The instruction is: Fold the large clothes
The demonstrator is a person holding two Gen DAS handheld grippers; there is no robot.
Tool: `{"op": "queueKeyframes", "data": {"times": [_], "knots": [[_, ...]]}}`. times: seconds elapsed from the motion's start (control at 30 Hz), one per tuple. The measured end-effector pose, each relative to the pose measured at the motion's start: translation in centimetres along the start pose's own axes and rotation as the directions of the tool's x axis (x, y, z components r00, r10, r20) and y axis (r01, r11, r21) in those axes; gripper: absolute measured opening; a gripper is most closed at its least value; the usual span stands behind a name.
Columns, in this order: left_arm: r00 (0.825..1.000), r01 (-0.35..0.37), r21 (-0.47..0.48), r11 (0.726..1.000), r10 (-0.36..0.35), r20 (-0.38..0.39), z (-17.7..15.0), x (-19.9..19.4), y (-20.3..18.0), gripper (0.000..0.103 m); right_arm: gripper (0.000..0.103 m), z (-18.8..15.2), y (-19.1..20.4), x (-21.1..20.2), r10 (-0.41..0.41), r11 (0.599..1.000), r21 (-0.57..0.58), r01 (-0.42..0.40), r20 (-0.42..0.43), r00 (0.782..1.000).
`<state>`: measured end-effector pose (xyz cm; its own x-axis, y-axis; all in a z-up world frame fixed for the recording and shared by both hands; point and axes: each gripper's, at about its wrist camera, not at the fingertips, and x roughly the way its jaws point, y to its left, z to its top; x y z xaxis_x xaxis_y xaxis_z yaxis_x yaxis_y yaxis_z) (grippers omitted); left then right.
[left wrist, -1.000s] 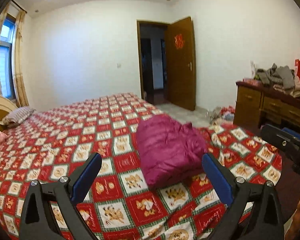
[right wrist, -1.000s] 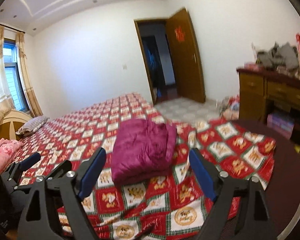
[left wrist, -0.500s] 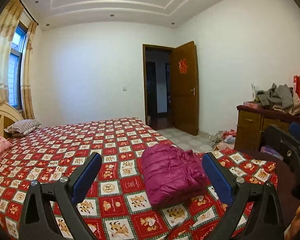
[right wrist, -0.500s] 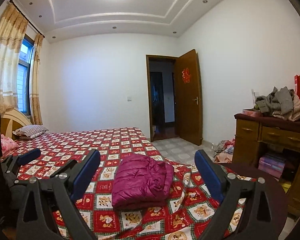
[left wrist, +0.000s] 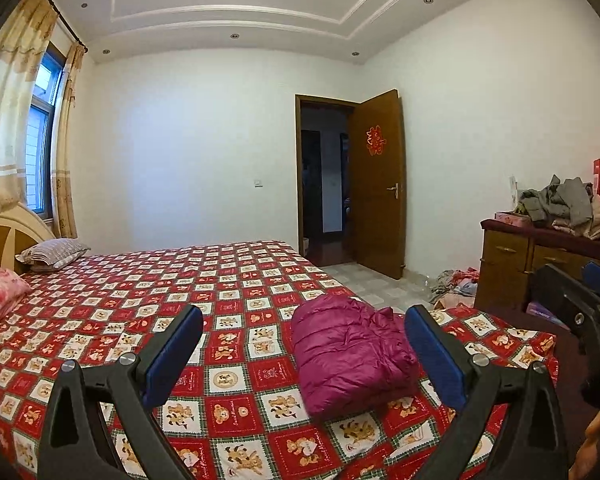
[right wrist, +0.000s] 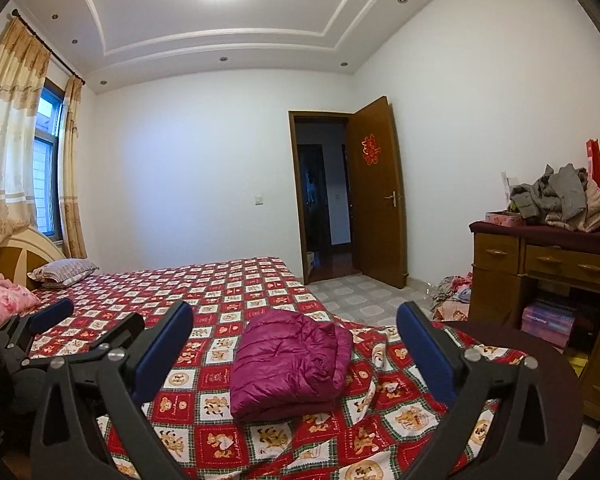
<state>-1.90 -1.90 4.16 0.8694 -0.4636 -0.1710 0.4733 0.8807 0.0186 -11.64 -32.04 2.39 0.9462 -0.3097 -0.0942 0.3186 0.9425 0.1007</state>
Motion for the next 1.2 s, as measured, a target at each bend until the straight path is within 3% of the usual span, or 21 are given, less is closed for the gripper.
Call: {"op": "queueKeyframes", "data": {"times": [0.3, 1.2], "knots": [[0.999, -0.051, -0.005, 0.999, 0.051, 0.014, 0.28, -0.31, 0.62, 0.101, 0.103, -0.03, -0.41, 0.27, 0.010, 0.999, 0.036, -0.010, -0.010, 1.000], [0.997, -0.071, -0.007, 0.997, 0.071, 0.011, 0.10, 0.00, 1.03, 0.102, 0.103, -0.02, 0.14, 0.47, 0.020, 0.999, 0.025, -0.020, -0.025, 0.999]]}}
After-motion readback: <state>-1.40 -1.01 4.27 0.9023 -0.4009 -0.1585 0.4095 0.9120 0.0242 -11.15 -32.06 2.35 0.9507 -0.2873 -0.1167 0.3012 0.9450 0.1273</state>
